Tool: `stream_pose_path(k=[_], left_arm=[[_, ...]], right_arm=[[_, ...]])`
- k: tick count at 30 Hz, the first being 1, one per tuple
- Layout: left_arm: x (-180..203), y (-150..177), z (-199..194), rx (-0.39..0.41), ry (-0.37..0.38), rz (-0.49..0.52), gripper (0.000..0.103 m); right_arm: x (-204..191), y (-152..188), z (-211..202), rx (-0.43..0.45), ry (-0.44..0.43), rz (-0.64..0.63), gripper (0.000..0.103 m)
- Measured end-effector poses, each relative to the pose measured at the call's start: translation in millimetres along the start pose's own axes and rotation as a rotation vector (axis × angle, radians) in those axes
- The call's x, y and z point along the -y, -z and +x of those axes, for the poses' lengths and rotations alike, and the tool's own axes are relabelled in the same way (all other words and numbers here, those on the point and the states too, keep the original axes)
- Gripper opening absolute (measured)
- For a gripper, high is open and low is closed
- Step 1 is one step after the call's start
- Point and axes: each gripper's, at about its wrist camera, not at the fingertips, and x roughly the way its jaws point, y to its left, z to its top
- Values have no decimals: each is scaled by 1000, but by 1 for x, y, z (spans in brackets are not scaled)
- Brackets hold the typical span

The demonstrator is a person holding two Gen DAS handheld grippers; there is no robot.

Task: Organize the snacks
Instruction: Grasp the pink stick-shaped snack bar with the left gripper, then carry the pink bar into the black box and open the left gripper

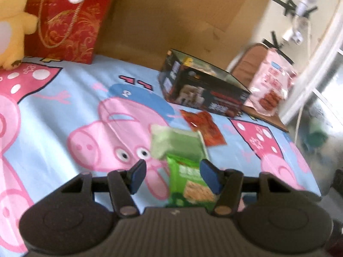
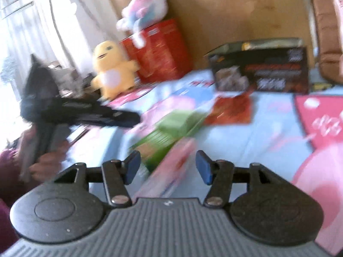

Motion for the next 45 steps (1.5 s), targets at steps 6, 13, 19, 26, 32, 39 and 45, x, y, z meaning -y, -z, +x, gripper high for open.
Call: stream_pose_path(k=[6, 13, 19, 26, 32, 39, 45], left_arm=[[10, 7, -5, -4, 28, 13, 57], [39, -3, 9, -25, 75, 56, 57], [78, 9, 33, -119, 106, 131, 61], [78, 23, 46, -209, 81, 62, 74], [84, 16, 53, -194, 19, 89, 58], [104, -5, 66, -195, 46, 147, 54], [112, -55, 69, -72, 47, 177, 54]], right_arm=[[-20, 15, -9, -28, 240, -229, 56], [4, 6, -54, 122, 536, -193, 58], [9, 12, -51, 108, 499, -180, 65], [30, -3, -29, 37, 359, -258, 82], [38, -4, -3, -47, 254, -256, 52], [34, 9, -28, 20, 346, -206, 39], [42, -20, -39, 143, 414, -178, 37]])
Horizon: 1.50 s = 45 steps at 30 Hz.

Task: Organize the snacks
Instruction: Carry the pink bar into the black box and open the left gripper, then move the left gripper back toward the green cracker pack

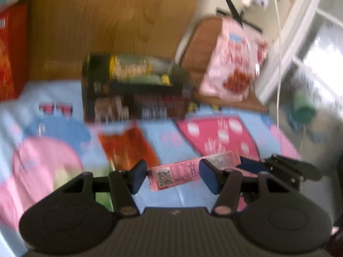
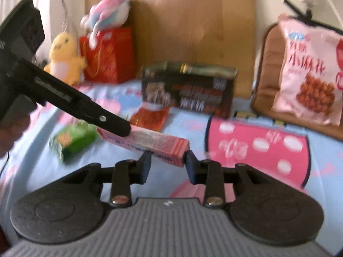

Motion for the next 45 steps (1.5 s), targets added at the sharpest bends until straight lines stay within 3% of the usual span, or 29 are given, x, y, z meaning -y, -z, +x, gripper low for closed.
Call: stream_pose_path(k=[7, 14, 18, 24, 27, 35, 45], left_arm=[[-35, -77, 19, 125, -79, -10, 55], [-64, -116, 72, 132, -197, 0, 58], [-66, -104, 85, 102, -219, 0, 58], [-51, -79, 57, 139, -255, 19, 59], [-34, -62, 39, 168, -298, 57, 67], [0, -7, 17, 149, -307, 85, 70], [8, 40, -7, 146, -347, 43, 70]], right_arm=[[11, -59, 60, 107, 31, 5, 37], [17, -94, 137, 103, 86, 14, 41], [21, -89, 146, 115, 73, 63, 49], [12, -87, 117, 140, 73, 43, 51], [4, -74, 97, 148, 67, 72, 54], [-5, -26, 55, 90, 46, 244, 55], [-11, 11, 28, 79, 122, 437, 57]])
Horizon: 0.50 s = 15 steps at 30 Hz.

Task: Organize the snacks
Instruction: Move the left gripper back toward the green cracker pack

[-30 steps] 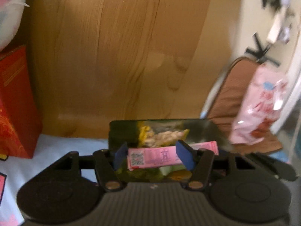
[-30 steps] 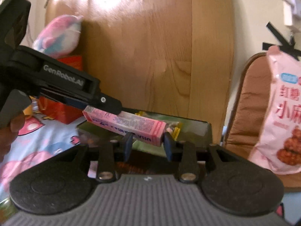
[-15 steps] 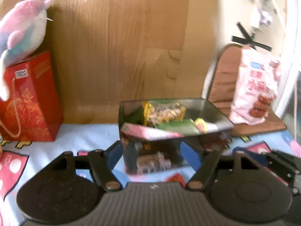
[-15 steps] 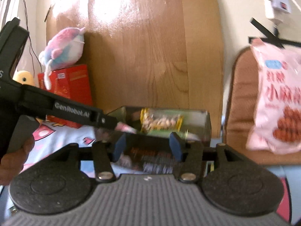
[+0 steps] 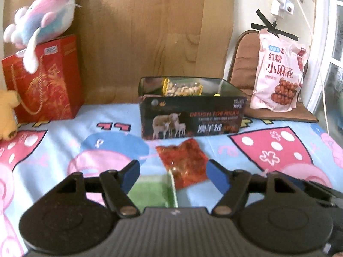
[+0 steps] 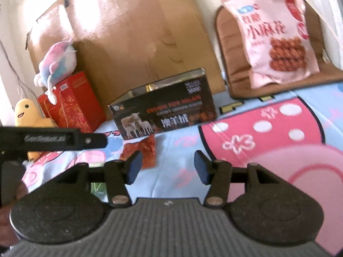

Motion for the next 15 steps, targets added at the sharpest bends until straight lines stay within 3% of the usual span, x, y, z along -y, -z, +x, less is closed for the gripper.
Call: stream_pose_path(k=[8, 15], left_arm=[[-1, 29, -7, 4, -51, 3, 71], [-3, 49, 3, 5, -115, -10, 71]], right_arm=[[-1, 11, -15, 88, 33, 7, 64], [-1, 12, -17, 105, 45, 1, 66]])
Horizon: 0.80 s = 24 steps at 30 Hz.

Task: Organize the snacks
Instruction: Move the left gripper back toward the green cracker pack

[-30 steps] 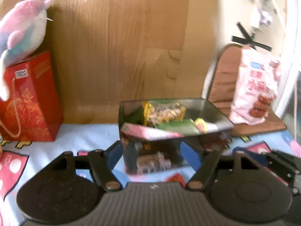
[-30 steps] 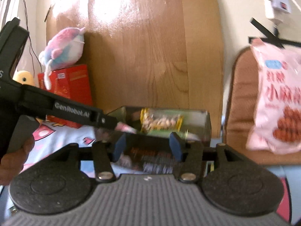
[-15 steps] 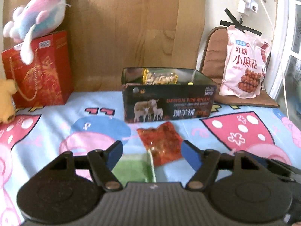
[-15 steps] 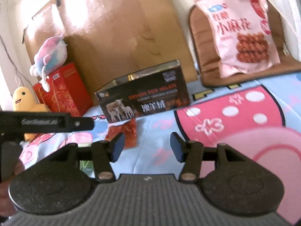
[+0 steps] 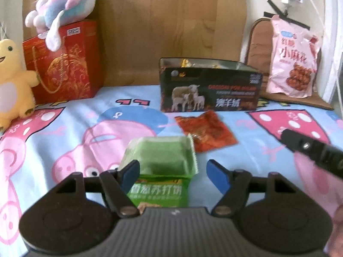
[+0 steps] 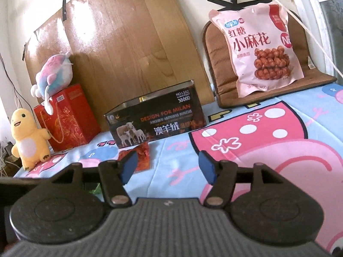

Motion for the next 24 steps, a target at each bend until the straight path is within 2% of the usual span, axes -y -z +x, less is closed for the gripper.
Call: stream_pose_path(k=[6, 24], left_arm=[[5, 10, 3, 27, -65, 33, 72], [2, 10, 2, 45, -55, 32, 73]], right_arm=[[0, 0, 1, -7, -1, -5, 68], [-1, 0, 1, -8, 0, -5, 73]])
